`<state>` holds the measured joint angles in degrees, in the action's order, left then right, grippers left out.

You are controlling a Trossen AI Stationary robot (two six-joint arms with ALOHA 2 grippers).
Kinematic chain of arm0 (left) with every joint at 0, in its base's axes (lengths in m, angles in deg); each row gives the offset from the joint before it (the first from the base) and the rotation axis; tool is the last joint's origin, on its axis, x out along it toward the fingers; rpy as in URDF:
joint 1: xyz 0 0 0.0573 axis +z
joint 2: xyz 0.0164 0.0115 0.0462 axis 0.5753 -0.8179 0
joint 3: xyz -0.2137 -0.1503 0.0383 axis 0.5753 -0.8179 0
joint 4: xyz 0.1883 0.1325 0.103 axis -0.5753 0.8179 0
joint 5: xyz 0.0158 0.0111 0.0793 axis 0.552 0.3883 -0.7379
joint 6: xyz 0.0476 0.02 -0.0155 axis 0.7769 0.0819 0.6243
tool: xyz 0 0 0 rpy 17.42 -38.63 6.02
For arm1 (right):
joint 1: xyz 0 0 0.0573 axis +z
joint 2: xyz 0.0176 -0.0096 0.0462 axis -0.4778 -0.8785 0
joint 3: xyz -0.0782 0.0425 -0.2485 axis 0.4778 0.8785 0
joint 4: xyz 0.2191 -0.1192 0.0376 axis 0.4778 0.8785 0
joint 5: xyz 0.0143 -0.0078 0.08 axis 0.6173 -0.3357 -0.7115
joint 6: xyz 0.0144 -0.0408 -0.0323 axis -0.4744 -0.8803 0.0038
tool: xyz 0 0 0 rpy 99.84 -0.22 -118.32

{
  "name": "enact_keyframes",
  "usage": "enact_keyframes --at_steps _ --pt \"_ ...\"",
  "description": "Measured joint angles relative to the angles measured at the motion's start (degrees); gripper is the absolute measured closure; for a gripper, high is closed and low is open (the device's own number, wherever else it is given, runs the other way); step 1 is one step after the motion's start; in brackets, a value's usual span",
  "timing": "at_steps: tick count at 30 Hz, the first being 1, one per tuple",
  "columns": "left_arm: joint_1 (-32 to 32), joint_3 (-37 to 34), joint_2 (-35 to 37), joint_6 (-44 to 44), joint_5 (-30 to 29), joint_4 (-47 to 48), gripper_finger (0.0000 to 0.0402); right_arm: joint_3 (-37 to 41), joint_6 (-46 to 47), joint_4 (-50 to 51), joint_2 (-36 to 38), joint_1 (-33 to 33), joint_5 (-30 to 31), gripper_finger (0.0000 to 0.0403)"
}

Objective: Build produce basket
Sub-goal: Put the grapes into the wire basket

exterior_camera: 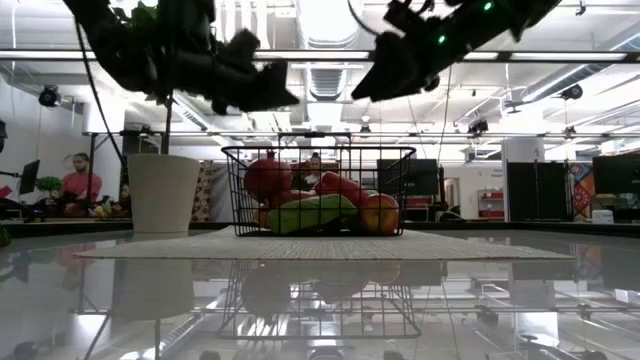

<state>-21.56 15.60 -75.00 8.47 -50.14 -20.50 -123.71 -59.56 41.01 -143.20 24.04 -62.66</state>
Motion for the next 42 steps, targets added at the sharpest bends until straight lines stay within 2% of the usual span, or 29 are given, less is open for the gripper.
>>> enact_keyframes --at_steps 5,12,16,18,20,25,28,32,34,38,42 --pt "-6.2 -0.1 6.3 -0.3 0.9 3.8 0.0285 0.3 -0.1 4.3 3.4 4.1 -0.5 0.0051" --pt "-21.2 -0.1 11.1 -0.9 2.3 7.4 0.0285 2.0 -1.2 4.0 3.9 10.7 -0.5 0.0051" --pt "-30.3 0.6 12.8 -9.0 2.8 15.3 0.0285 2.1 -1.8 3.8 3.5 12.9 -0.5 0.0051" --pt "-33.8 1.7 13.9 -18.0 2.8 23.6 0.0285 2.1 -2.2 3.8 3.4 13.3 -0.5 0.0051" --pt "-36.4 4.0 14.5 -29.7 2.8 36.0 0.0285 2.3 -2.3 3.8 3.4 13.5 -0.5 0.0051" --pt "-41.8 12.7 12.3 -64.2 3.5 79.0 0.0285 3.0 -2.3 3.8 3.4 13.4 -0.4 0.0051" --pt "-43.1 16.4 9.3 -76.5 11.8 99.5 0.0285 3.4 -2.2 3.8 3.4 13.4 -0.5 0.0051" --pt "-43.1 16.9 6.2 -78.3 29.6 111.9 0.0285 3.5 -2.3 3.8 3.4 13.4 -0.5 0.0051" --pt "-43.1 15.9 5.3 -76.0 34.8 113.3 0.0285 3.5 -2.3 3.8 3.4 13.4 -0.5 0.0051" --pt "-43.5 15.6 3.2 -69.3 37.6 113.1 0.0285 3.5 -2.2 3.8 3.4 13.4 -0.5 0.0051" --pt "-43.6 17.3 2.1 -67.7 38.2 113.2 0.0285 3.5 -2.1 3.8 3.4 13.4 -0.5 0.0051"
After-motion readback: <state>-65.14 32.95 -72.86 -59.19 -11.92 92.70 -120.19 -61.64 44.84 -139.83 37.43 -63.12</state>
